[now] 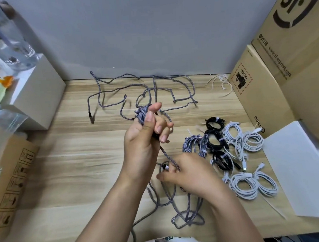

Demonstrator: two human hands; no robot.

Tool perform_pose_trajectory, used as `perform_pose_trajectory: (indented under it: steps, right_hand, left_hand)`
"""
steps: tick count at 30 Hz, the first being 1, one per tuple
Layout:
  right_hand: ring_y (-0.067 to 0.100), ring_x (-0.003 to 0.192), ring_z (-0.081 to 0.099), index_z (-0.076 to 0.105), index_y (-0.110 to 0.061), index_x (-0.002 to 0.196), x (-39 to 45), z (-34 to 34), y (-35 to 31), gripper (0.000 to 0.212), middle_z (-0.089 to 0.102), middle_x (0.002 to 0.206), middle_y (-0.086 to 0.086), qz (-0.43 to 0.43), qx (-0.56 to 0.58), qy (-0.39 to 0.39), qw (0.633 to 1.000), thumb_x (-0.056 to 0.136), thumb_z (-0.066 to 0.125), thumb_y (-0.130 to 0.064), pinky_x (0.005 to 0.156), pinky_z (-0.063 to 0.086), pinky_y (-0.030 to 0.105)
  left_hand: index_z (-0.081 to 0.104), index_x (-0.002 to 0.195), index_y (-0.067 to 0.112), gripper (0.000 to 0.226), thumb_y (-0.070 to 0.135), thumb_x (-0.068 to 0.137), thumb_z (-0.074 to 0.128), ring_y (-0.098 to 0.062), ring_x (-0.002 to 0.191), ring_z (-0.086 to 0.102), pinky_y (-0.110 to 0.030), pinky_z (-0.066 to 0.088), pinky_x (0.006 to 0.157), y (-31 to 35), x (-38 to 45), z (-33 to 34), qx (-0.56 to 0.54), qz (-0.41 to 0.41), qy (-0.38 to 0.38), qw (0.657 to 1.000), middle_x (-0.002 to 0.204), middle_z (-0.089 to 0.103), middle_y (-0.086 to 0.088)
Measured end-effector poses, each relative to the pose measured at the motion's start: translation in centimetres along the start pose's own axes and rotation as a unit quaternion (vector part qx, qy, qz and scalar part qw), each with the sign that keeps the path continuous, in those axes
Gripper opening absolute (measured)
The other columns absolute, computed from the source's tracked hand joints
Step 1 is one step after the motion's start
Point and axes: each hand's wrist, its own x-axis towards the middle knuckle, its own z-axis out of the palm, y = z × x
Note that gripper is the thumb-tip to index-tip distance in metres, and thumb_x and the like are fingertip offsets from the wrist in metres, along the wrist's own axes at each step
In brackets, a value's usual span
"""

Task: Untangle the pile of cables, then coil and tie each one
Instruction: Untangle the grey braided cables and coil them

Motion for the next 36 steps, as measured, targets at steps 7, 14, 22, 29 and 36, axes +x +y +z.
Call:
perform_pose_trajectory:
  steps: [7,14,22,29,36]
  right_hand:
    - [0.007,0.052,0.042,0.044,-0.019,0.05,0.1,0.1,0.3,0.043,0.048,0.044,-0.014,0.01,0.017,-0.033,0.999,0.073,0.071,-0.043,0.057,0.032,0.028]
    - [0.019,0.054,0.047,0.024,-0.024,0.049,-1.8,-1.2,-0.3,0.04,0.046,0.048,-0.007,-0.053,-0.195,0.274,0.94,0.051,0.064,-0.023,0.078,0.024,0.033]
    - [0.012,0.063,0.047,0.061,-0.03,0.076,-1.3,-2.3,-0.2,0.036,0.047,0.061,-0.012,-0.1,0.031,0.32,0.942,0.054,0.058,-0.002,0.056,0.037,0.028]
    - [0.004,0.075,0.059,0.061,-0.033,0.069,-1.4,-2.6,0.1,0.023,0.06,0.08,-0.015,-0.116,0.172,0.338,0.918,0.057,0.068,-0.015,0.065,0.044,0.013]
    - [0.003,0.055,0.051,0.058,-0.023,0.063,-2.1,-2.2,-0.2,0.014,0.058,0.065,-0.017,-0.103,0.233,0.253,0.933,0.07,0.068,-0.029,0.055,0.041,0.016]
  left_hand:
    - [0.048,0.103,0.006,0.021,0.019,0.092,0.035,-0.005,0.045,0.041,-0.019,0.048,0.074,0.0,-0.1,0.8,-0.005,0.031,0.018,0.999,0.055,0.044,0.011]
    - [0.046,0.111,0.023,0.019,0.022,0.094,0.038,-0.006,0.061,0.048,-0.018,0.043,0.066,-1.6,-0.2,-1.0,0.221,0.077,0.039,0.971,0.061,0.05,0.011]
    - [0.05,0.075,0.012,0.032,0.038,0.095,0.048,-0.008,0.051,0.051,-0.022,0.037,0.055,2.1,-0.6,-1.2,0.521,-0.159,-0.223,0.809,0.054,0.055,0.006]
    - [0.05,0.076,0.007,0.021,0.021,0.082,0.065,-0.008,0.05,0.038,-0.021,0.034,0.047,3.7,-0.7,-1.2,0.425,-0.174,-0.23,0.858,0.057,0.043,0.007]
    - [0.049,0.072,0.01,0.022,0.02,0.089,0.059,-0.007,0.05,0.042,-0.025,0.031,0.052,2.2,-0.5,-1.5,0.6,-0.117,-0.122,0.782,0.055,0.052,0.005]
